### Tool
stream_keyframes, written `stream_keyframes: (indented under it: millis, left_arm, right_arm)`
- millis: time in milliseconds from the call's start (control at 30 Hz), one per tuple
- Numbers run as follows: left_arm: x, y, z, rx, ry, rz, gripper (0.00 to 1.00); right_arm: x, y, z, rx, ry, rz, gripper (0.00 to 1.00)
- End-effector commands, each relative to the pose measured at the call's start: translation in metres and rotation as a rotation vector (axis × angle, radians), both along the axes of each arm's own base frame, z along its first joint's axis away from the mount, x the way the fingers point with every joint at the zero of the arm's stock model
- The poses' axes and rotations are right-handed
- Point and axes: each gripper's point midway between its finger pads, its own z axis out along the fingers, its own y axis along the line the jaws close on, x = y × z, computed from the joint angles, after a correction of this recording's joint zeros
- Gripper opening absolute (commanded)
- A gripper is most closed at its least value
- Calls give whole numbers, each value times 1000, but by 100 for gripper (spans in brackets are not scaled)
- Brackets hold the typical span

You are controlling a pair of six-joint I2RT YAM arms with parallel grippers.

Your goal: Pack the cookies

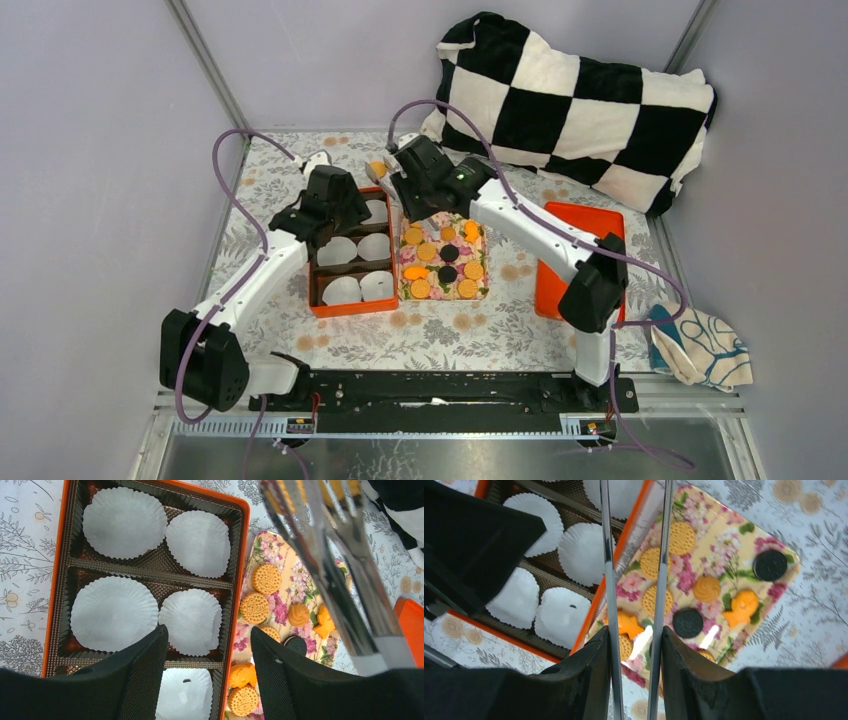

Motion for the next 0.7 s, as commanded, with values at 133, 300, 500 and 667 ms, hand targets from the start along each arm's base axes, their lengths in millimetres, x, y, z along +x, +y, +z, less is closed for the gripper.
stream_keyframes:
  millis: [133,300,500,667]
  left_arm:
    - [0,10,10,-20,-37,29,66]
    - [-3,15,11,-8,-38,39,67]
    - [-3,12,9,-19,-33,27,67]
    - [-3,3,10,-46,-43,-21,68]
  right_arm:
    - [3,56,-31,31,50,110,14]
    - [3,60,-50,4,75,114,14]
    - [7,52,-58,-31,59,89,35]
    - [7,51,-51,-8,30,89,58]
